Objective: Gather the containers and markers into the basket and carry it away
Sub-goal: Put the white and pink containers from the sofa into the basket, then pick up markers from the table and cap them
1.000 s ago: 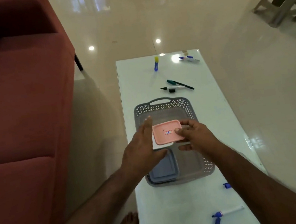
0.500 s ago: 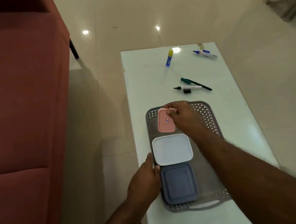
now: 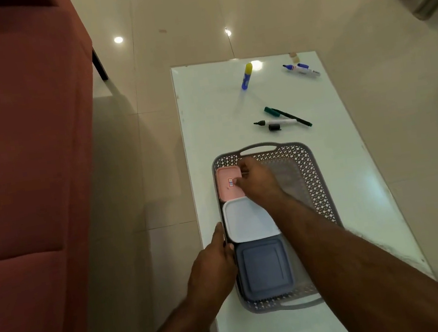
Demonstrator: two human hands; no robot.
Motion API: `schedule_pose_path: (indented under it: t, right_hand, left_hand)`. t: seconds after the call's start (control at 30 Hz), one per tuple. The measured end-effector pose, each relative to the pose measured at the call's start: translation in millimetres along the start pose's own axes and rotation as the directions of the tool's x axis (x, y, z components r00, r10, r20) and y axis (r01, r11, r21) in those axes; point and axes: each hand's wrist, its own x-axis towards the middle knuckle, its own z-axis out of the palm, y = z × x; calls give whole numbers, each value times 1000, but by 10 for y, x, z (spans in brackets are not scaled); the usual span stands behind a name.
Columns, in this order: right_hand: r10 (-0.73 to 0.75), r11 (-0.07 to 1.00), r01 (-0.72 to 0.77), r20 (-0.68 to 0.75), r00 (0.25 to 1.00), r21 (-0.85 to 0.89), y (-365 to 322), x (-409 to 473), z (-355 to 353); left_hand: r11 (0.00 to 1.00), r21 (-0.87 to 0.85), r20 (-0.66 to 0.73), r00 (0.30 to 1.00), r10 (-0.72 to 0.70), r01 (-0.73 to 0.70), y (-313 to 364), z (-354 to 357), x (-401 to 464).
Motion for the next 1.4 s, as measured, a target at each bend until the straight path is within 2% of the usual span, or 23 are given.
schedule_pose_path:
  t: [0.1, 0.23, 0.33, 0.43, 0.5, 0.57, 0.7, 0.9, 1.13, 1.4]
  right_hand:
    - [-2, 1000, 2, -2, 1000, 15, 10, -11, -110]
    - [-130, 989, 118, -158, 979, -87, -43, -306, -398]
    - [-181, 983, 171, -169, 969, -69, -14, -783, -553]
    - [-102, 995, 98, -118, 988, -34, 154, -1396, -650]
    - [18, 999, -14, -88, 996, 38, 259, -1853, -686]
    - [107, 992, -103, -61, 992, 74, 346, -2280, -715]
    - [233, 968, -231, -11, 972, 92, 544, -3153, -959]
    - [335, 939, -330, -49, 941, 94, 726, -4316, -1842]
    - [308, 948, -298, -100, 946, 108, 764, -5406, -2696]
    - [325, 943, -290, -268, 907, 163, 866, -6166, -3371]
  left_hand:
    - [1000, 11, 16, 1000, 2, -2, -38, 17, 14]
    - [999, 29, 7, 1000, 14, -15, -1, -41, 12]
    - [995, 96, -66, 997, -25, 32, 119, -115, -147]
    - [981, 177, -192, 974, 119, -85, 284, -147, -489]
    - [966, 173, -203, 953, 226, -192, 398, -143, -762]
    - [959, 163, -149, 955, 258, -233, 514, -112, -1016]
    - [909, 294, 53, 955, 292, -295, 723, 75, -1642]
    - [787, 508, 268, 933, 240, -349, 1343, 248, -2560]
    - [749, 532, 280, 917, 284, -395, 2185, 268, -3447]
    - [647, 552, 256, 846, 468, -526, 2997, 181, -3970]
